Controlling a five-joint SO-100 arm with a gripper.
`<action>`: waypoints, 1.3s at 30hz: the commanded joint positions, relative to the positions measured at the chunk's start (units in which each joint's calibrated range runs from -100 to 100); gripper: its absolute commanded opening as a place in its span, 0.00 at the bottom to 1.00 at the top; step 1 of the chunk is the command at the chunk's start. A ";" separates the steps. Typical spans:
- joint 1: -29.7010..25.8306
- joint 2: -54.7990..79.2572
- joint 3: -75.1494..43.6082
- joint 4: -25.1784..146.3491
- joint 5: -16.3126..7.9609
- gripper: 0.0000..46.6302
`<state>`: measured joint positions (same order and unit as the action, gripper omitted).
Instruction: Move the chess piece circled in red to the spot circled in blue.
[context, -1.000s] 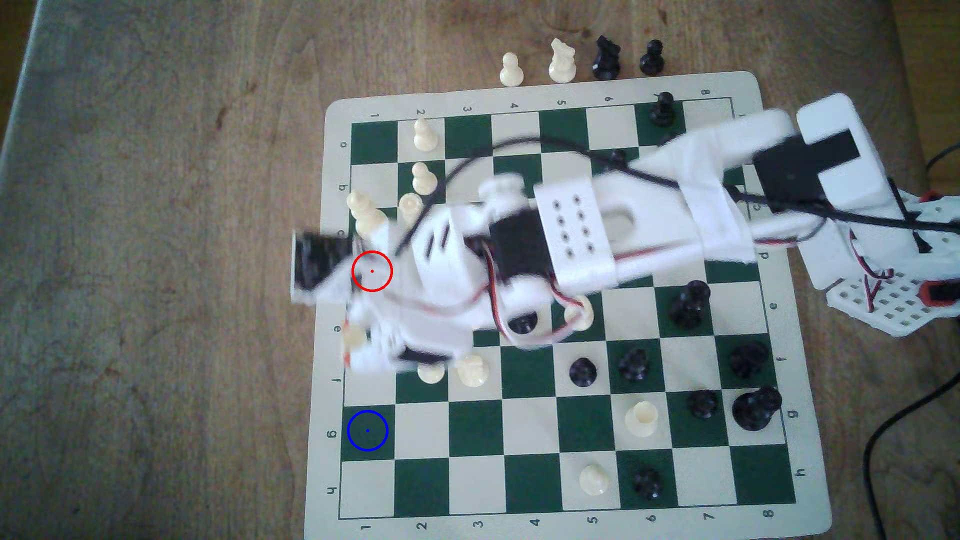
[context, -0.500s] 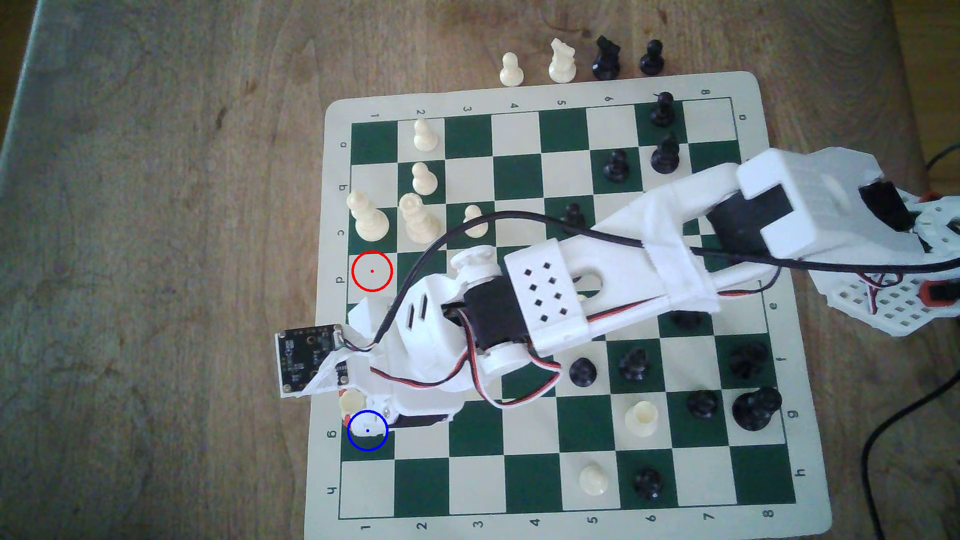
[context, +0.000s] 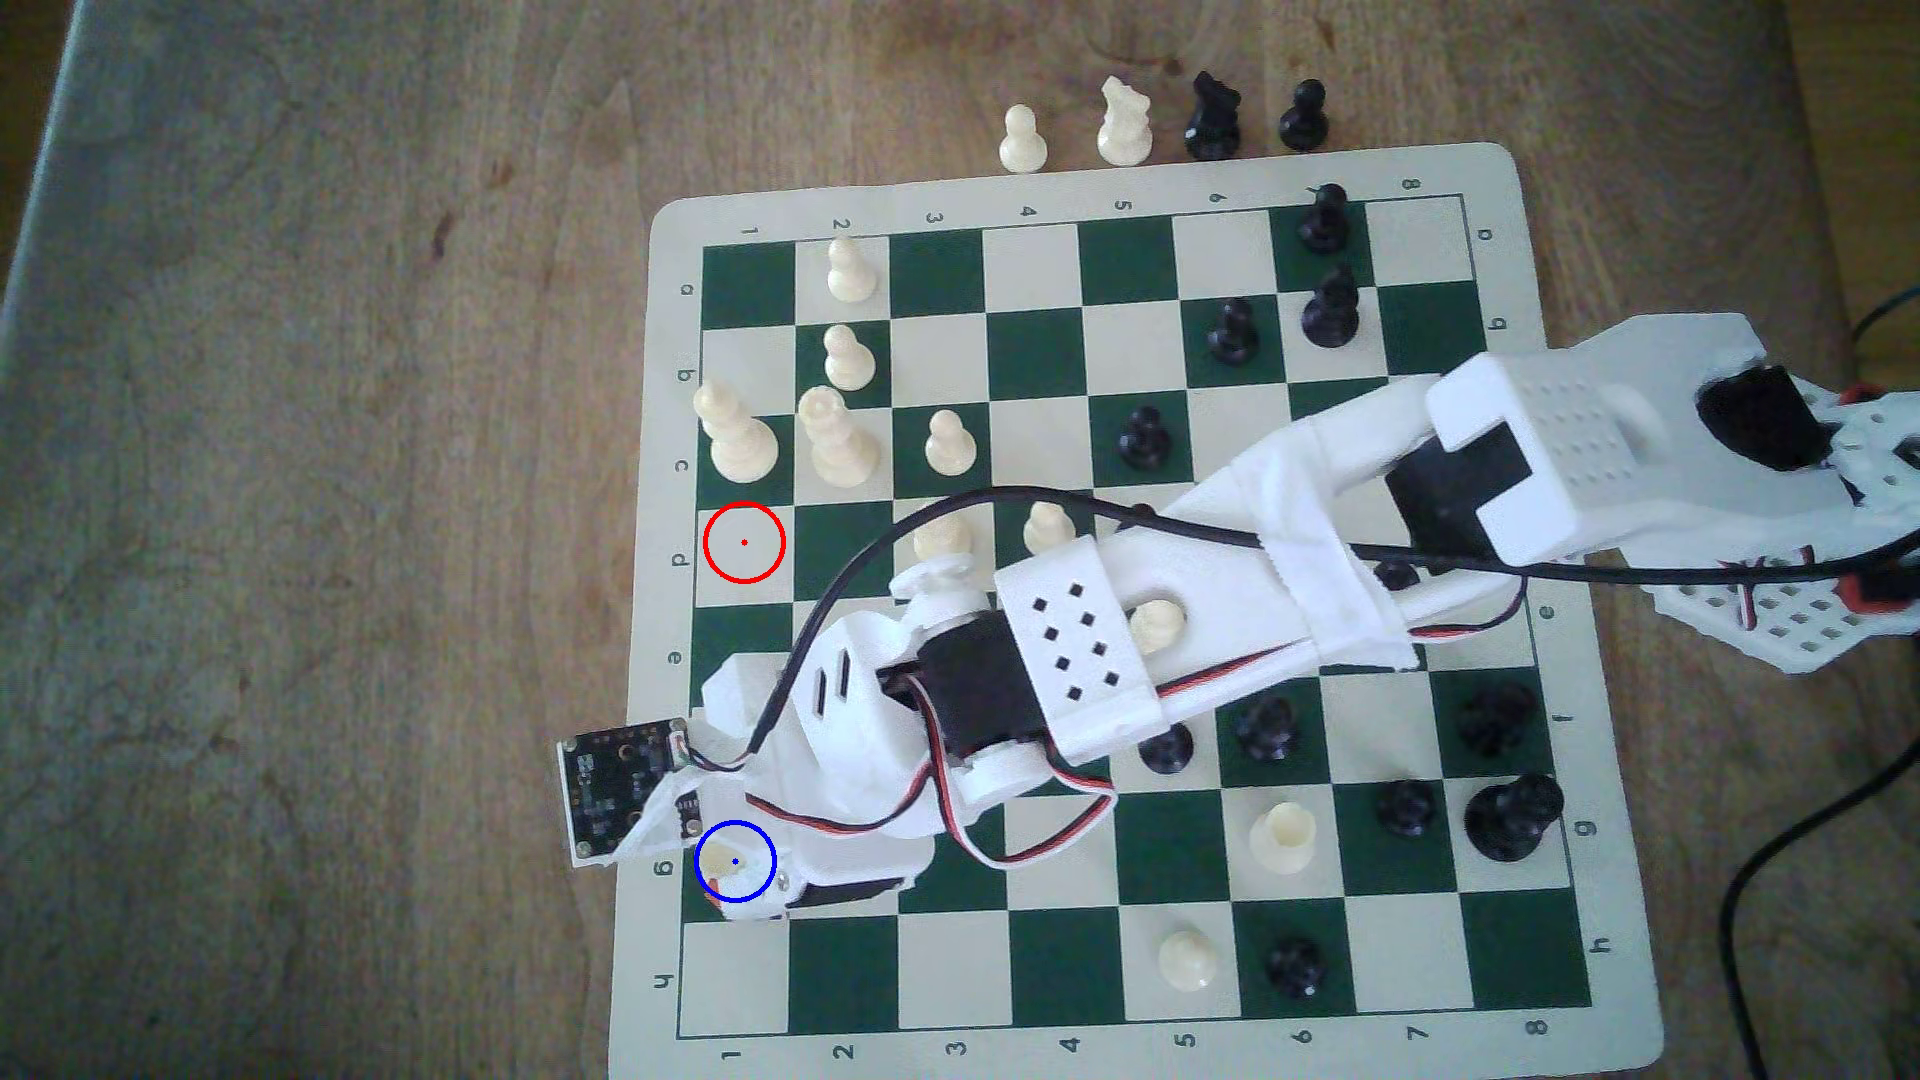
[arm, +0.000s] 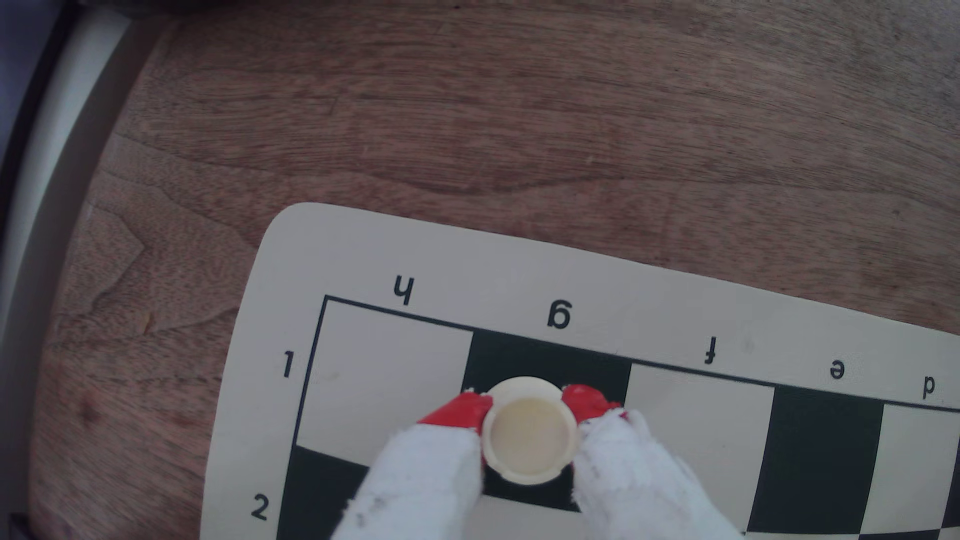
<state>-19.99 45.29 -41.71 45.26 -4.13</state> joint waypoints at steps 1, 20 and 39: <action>0.08 -2.25 -7.52 0.11 -0.20 0.01; 0.63 0.38 -8.52 1.01 0.15 0.01; 1.17 1.57 -9.88 1.01 0.54 0.12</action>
<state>-19.54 48.22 -44.24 45.98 -3.74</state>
